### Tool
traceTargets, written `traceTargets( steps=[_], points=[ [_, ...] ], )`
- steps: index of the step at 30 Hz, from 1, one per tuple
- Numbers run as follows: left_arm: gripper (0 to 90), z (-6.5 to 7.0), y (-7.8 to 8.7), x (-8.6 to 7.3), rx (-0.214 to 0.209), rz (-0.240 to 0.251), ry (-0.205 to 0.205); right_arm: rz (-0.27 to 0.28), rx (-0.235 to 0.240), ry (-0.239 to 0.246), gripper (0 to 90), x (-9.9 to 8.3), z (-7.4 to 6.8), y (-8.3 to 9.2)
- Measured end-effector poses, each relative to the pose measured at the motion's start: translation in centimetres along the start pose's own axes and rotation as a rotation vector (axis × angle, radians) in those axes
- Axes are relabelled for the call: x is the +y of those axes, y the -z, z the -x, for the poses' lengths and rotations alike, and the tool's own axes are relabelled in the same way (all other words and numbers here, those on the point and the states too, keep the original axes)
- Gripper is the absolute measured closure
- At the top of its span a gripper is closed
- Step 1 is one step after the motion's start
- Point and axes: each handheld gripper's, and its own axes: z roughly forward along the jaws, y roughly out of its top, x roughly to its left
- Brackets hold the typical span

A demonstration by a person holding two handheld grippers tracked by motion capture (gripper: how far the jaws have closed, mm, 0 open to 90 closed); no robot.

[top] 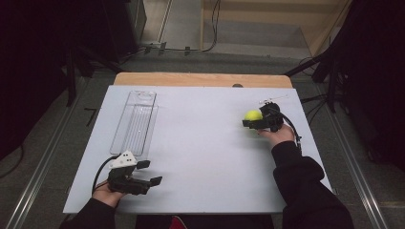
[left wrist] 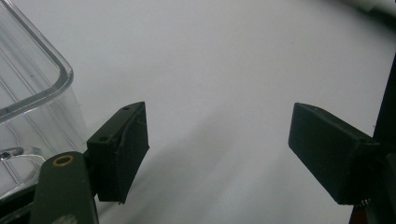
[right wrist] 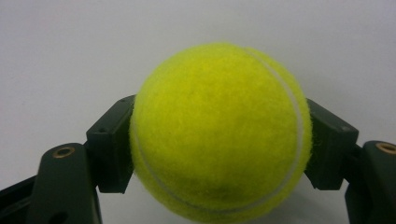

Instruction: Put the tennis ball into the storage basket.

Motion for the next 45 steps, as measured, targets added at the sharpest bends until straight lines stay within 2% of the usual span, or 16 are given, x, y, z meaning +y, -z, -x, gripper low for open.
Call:
traceTargets(
  steps=[9, 20, 33, 45],
  points=[
    [20.8, 0.0, 0.0, 0.0, 0.001, 0.001, -0.002, 0.052, 0.021, 0.042, 23.0, 0.3, -1.0, 1.5],
    [20.8, 0.0, 0.0, 0.0, -0.001, 0.000, -0.001, 0.080, 0.047, 0.057, 23.0, 0.5, -1.6, 3.1],
    [20.8, 0.0, 0.0, 0.0, -0.001, 0.001, -0.002, 0.073, 0.051, 0.066, 23.0, 0.5, -2.1, 3.3],
    [20.8, 0.0, 0.0, 0.0, -0.001, 0.001, -0.001, 0.066, 0.070, 0.112, 23.0, 0.6, -3.5, 3.3]
  ],
)
